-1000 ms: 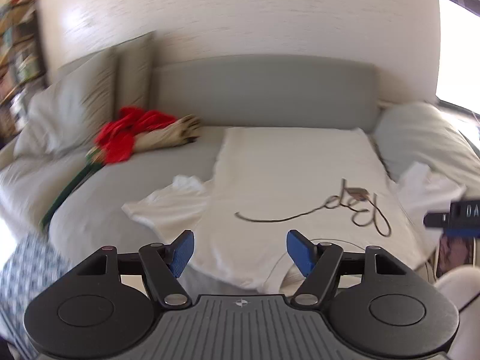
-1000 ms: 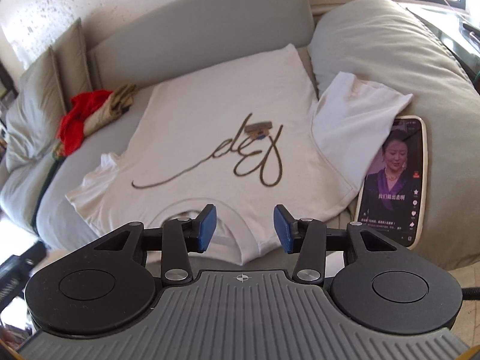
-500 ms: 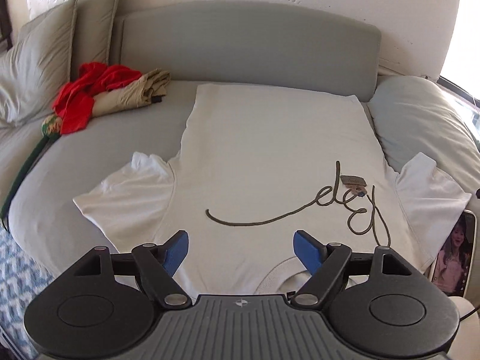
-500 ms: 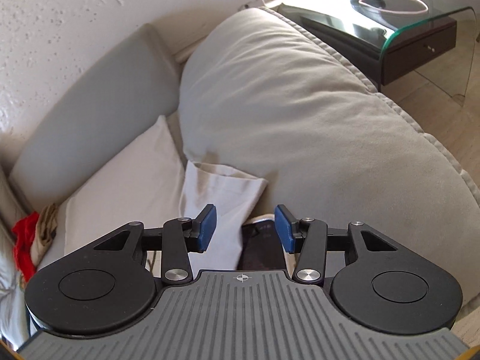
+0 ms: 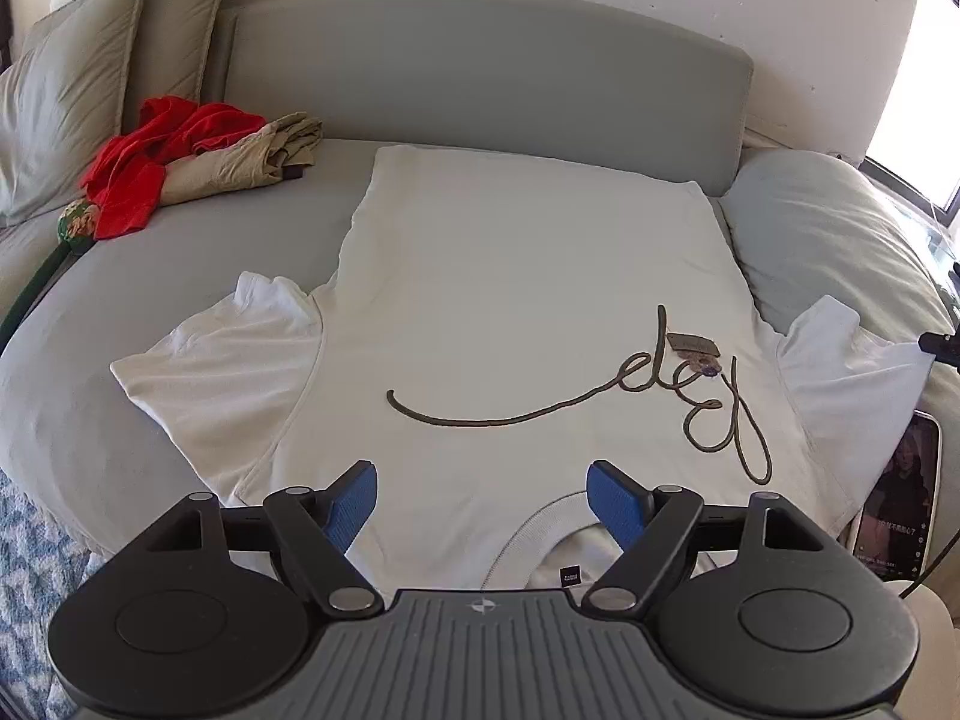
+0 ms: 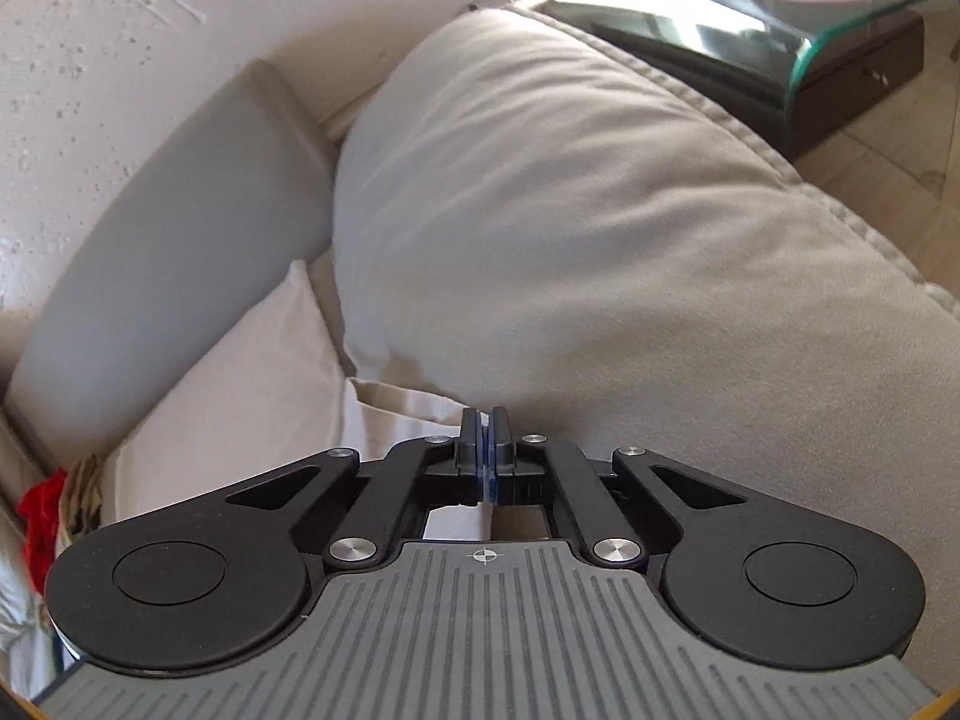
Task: Fold clothes
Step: 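Grasp the shirt side by the phone with the right gripper and fold it inward, then grasp the opposite shirt side with the left gripper and fold it inward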
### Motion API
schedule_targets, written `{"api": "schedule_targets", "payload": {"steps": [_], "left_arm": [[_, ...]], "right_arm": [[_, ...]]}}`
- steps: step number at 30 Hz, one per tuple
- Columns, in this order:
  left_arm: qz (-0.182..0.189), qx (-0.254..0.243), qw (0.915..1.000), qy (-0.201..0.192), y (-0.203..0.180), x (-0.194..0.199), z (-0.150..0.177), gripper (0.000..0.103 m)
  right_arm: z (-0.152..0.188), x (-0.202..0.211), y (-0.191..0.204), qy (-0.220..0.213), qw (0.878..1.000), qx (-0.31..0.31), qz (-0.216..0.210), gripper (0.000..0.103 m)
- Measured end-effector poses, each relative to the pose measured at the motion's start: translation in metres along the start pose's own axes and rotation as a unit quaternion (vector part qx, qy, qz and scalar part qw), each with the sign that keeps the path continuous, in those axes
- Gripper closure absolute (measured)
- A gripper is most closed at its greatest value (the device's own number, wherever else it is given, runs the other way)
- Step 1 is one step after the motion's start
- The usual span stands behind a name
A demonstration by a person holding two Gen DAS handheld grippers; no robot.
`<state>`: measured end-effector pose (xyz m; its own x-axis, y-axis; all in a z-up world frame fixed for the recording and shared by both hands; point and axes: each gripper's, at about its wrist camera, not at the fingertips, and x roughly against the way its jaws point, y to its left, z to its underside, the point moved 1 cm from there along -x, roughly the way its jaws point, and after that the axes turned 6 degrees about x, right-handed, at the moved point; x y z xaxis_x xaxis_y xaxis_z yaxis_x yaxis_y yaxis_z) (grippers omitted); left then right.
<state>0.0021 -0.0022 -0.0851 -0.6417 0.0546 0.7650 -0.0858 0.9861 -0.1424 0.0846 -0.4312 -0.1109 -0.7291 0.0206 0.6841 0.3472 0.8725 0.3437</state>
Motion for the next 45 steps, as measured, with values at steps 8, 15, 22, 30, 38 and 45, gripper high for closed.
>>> {"api": "schedule_targets", "payload": {"steps": [8, 15, 22, 30, 38, 45], "left_arm": [[0.000, 0.018, 0.9998, 0.002, 0.015, 0.000, 0.005, 0.026], [-0.009, 0.024, 0.9996, 0.006, 0.026, 0.001, 0.011, 0.026], [-0.011, 0.025, 0.9996, 0.010, 0.031, 0.002, 0.015, 0.026], [-0.014, 0.029, 0.9993, 0.022, 0.029, -0.003, 0.019, 0.026], [-0.005, 0.064, 0.9973, 0.036, 0.055, -0.001, 0.025, 0.030], [0.018, 0.200, 0.9795, -0.020, 0.132, 0.015, -0.012, 0.031]], "right_arm": [[0.050, 0.038, 0.115, -0.035, 0.972, 0.231, -0.039, 0.102], [0.137, 0.011, 0.181, 0.040, 0.915, 0.399, -0.041, 0.101], [0.147, 0.016, 0.157, 0.103, 0.938, 0.322, -0.073, 0.069], [0.098, -0.003, 0.102, 0.104, 0.984, 0.143, -0.036, 0.071], [0.125, -0.020, 0.104, 0.176, 0.969, 0.173, 0.014, 0.074], [0.121, 0.038, 0.095, 0.176, 0.976, 0.120, -0.049, 0.066]]}}
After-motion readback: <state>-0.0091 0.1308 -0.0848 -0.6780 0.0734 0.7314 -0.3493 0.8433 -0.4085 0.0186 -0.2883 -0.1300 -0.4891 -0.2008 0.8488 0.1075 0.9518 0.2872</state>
